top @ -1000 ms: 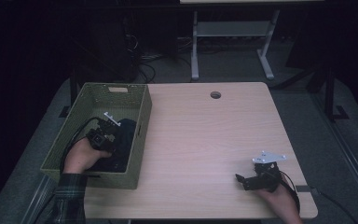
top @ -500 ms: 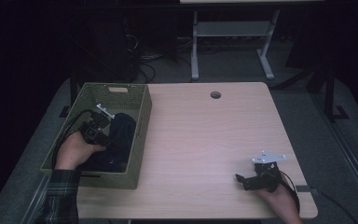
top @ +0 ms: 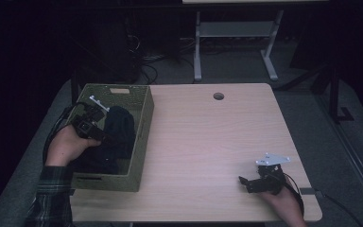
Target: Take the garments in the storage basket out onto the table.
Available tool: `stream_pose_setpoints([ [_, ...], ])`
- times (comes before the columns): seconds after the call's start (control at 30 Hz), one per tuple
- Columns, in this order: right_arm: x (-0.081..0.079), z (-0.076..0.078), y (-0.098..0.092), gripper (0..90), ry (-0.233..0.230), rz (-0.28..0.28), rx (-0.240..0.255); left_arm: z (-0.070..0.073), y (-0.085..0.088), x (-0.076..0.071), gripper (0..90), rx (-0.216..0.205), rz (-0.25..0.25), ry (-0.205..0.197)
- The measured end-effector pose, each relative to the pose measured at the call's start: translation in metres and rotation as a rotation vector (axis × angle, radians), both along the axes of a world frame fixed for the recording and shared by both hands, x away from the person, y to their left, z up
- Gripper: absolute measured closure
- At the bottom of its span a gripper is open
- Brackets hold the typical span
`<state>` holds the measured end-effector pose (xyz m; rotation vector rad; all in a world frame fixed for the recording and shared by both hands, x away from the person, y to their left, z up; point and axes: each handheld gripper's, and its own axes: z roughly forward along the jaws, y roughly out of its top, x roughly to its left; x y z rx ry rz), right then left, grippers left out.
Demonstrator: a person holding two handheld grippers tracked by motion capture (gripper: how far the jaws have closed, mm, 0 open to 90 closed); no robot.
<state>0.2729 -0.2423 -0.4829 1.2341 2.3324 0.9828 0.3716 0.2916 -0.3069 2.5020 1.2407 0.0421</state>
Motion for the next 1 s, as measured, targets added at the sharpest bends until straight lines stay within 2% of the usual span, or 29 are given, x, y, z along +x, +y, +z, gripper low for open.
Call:
stream_pose_setpoints([
  [0.47,0.000,0.000,0.000,2.5,0.000,0.001,0.000,0.051,0.003,-0.002,68.7,0.008,0.003,-0.077],
  [1.0,0.000,0.000,0.000,2.5,0.000,0.000,0.000,0.102,-0.007,-0.004,68.9,0.007,-0.024,-0.148],
])
